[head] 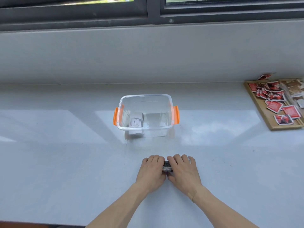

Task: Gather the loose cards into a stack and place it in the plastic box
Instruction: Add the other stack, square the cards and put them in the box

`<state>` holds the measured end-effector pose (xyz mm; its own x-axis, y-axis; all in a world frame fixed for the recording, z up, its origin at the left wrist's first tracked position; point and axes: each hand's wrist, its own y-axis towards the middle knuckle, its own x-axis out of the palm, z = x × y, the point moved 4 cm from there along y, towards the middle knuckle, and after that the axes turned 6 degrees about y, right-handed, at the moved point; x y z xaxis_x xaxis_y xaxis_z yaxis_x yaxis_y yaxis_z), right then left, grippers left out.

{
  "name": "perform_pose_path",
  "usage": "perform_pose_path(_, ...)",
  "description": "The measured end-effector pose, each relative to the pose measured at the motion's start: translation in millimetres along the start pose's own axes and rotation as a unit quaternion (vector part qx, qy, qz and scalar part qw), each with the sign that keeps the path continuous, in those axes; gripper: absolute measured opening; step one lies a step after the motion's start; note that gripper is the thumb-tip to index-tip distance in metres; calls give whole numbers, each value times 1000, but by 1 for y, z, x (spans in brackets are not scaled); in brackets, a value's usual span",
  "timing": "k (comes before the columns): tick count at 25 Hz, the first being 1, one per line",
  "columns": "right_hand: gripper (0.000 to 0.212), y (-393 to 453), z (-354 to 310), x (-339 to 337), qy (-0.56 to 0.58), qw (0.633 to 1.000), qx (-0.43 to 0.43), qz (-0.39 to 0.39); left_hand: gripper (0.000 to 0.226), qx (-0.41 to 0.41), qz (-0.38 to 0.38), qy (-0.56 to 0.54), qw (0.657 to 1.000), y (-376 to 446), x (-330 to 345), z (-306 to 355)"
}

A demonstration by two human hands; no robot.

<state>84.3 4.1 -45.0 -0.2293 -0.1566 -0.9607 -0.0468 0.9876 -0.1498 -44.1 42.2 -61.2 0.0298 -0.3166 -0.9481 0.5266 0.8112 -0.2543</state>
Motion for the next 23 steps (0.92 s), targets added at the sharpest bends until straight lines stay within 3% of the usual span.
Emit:
perform_pose_path(3, 41, 3, 0, -1, -2, 1000, 0, -3, 57, -13, 14, -73, 997, -2, -2, -6)
perform_pose_path(5, 41, 4, -1, -2, -5, 1000, 1, -11, 78, -48, 38, -197, 978, -15, -4, -21)
perform_pose_path(7, 39, 5, 0, -3, 0, 1000, 8, -18, 83, -92, 67, -345, 932, -35, 2, -42)
perform_pose_path(9, 37, 6, 0, -4, 2, 1000, 12, -27, 72, -148, 118, -449, 873, -54, 7, -62)
perform_pose_path(12, 37, 7, 0, -4, 16, 999, 13, -33, 56, -224, 195, -555, 777, -60, 8, -68)
perform_pose_path(15, 36, 7, -2, -5, 28, 999, 14, -34, 43, -237, 188, -631, 715, -37, 0, -34)
perform_pose_path(17, 36, 7, -2, -5, 34, 999, 19, -35, 43, -214, 123, -666, 704, -20, -2, 1)
perform_pose_path(20, 37, 6, -1, -6, 25, 999, 15, -34, 65, -187, 47, -669, 717, -13, -5, 18)
perform_pose_path(23, 36, 6, 0, -7, 27, 999, 14, -28, 53, -229, 107, -685, 683, -14, -7, -8)
